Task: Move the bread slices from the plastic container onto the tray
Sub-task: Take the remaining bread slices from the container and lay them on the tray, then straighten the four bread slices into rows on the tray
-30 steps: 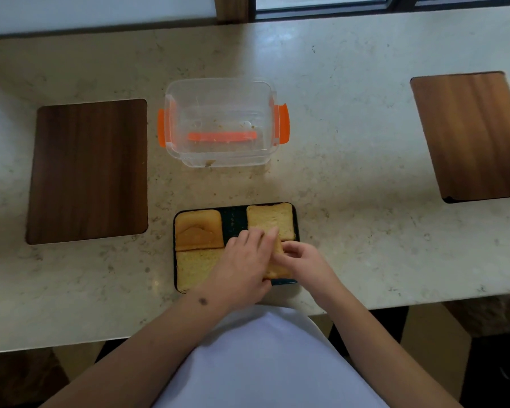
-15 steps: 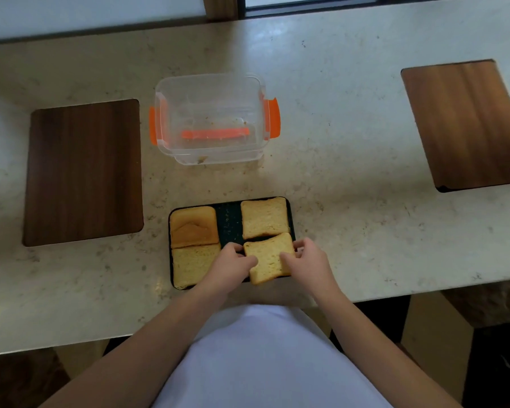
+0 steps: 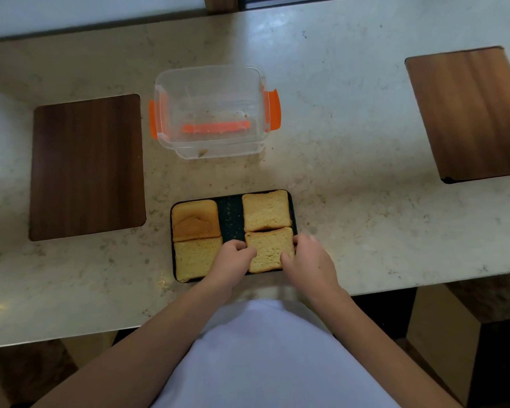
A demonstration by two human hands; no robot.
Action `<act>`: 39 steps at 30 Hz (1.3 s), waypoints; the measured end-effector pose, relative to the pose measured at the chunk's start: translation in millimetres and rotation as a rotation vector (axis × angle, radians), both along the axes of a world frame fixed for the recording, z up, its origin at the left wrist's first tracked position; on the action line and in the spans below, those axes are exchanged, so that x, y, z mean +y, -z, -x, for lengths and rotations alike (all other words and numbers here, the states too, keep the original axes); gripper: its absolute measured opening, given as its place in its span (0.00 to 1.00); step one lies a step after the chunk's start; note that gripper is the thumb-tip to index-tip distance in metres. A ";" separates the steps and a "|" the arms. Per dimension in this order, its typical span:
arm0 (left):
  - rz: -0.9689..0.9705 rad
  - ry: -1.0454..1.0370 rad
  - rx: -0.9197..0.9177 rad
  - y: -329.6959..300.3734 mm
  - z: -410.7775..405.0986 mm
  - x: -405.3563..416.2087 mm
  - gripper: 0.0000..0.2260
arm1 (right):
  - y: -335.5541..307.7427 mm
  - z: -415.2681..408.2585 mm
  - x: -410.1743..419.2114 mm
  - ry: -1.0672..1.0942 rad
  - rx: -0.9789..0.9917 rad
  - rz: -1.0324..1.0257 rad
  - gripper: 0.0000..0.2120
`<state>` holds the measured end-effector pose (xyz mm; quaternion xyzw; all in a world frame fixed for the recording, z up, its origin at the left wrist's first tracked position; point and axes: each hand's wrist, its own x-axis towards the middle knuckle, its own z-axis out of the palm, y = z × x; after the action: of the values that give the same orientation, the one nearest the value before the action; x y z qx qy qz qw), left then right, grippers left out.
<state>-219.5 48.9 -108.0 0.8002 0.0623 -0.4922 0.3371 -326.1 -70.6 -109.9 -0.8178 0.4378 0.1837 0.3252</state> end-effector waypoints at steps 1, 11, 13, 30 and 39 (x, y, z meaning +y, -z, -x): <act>-0.003 0.013 -0.004 0.6 -0.1 -0.4 0.19 | 0.0 -0.7 1.0 -0.042 0.024 0.035 0.09; -0.012 -0.050 -0.033 4.8 -8.2 -6.5 0.25 | 1.9 -11.3 -10.8 -0.011 -0.018 0.087 0.13; -0.007 -0.055 -0.051 5.6 -12.2 -9.3 0.25 | 3.9 -17.7 -18.1 0.051 -0.076 0.040 0.16; 0.022 -0.004 -0.075 0.2 -20.5 -21.0 0.26 | 8.4 -35.5 -22.9 0.050 -0.100 0.048 0.21; -0.097 -0.031 -0.424 -13.6 -70.6 70.6 0.14 | -9.9 -97.4 25.8 0.178 -0.255 -0.582 0.24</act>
<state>-148.9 119.5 -94.4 0.9000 0.0259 -0.3042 0.3110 -228.8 -44.8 -100.0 -0.6657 0.3925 0.1680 0.6121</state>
